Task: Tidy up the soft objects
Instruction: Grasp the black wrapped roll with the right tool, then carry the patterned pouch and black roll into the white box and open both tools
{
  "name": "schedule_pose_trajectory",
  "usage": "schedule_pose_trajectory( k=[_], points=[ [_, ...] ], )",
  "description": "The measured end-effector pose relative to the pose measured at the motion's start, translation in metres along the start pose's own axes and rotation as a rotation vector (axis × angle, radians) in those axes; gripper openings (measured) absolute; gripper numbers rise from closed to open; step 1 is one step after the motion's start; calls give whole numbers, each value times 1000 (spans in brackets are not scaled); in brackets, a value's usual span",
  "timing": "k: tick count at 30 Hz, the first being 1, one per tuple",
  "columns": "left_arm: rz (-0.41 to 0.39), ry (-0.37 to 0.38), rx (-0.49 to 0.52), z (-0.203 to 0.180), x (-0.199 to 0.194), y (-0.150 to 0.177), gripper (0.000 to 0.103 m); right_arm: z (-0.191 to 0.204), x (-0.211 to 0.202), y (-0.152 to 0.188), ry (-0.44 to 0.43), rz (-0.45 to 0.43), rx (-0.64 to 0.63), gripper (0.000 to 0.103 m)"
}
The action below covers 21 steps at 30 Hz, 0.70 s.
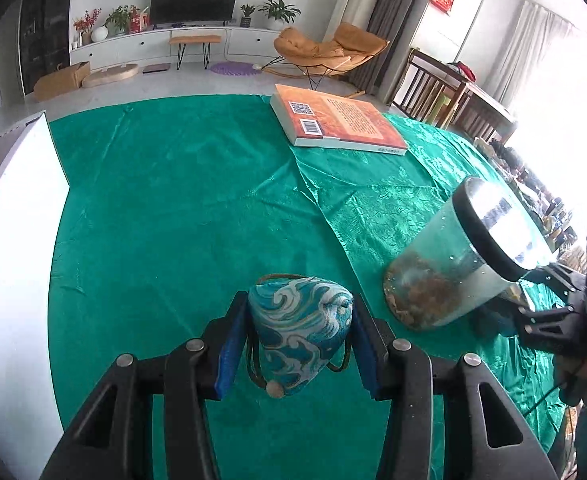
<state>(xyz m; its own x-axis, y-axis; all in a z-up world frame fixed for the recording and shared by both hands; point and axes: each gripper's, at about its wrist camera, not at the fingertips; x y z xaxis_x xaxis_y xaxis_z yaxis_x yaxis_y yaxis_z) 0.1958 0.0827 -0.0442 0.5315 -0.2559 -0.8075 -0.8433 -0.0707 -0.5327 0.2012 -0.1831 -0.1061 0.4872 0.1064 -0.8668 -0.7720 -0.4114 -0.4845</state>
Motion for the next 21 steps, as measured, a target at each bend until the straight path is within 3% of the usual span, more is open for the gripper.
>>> schedule_pose_trajectory(
  k=[2, 5, 10, 15, 21],
  points=[
    [-21, 11, -2, -2, -14, 4, 48, -11, 8, -9, -91, 28, 32, 52],
    [-57, 31, -4, -2, -38, 1, 48, -41, 0, -15, -131, 35, 216, 50],
    [-135, 62, 3, 6, -99, 3, 48, -56, -64, -21, -197, -81, 348, 50],
    [-192, -5, -37, 55, -174, 32, 48, 17, -140, -47, -355, -175, 238, 50],
    [-201, -243, -146, 139, -242, 85, 49, 166, -183, -72, -700, -183, 84, 50]
  ],
)
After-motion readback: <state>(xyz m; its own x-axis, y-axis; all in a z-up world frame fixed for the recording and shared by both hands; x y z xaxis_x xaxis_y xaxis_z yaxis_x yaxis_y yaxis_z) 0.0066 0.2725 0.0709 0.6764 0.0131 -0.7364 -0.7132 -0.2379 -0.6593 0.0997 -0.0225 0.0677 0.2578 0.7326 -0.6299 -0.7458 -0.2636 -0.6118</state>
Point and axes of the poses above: each gripper's, at about its wrist camera, not at the fingertips, and x roughly the way its jaws point, z to its left, y to its underside, and after that the axes turned 5 degrees about z, right-handed
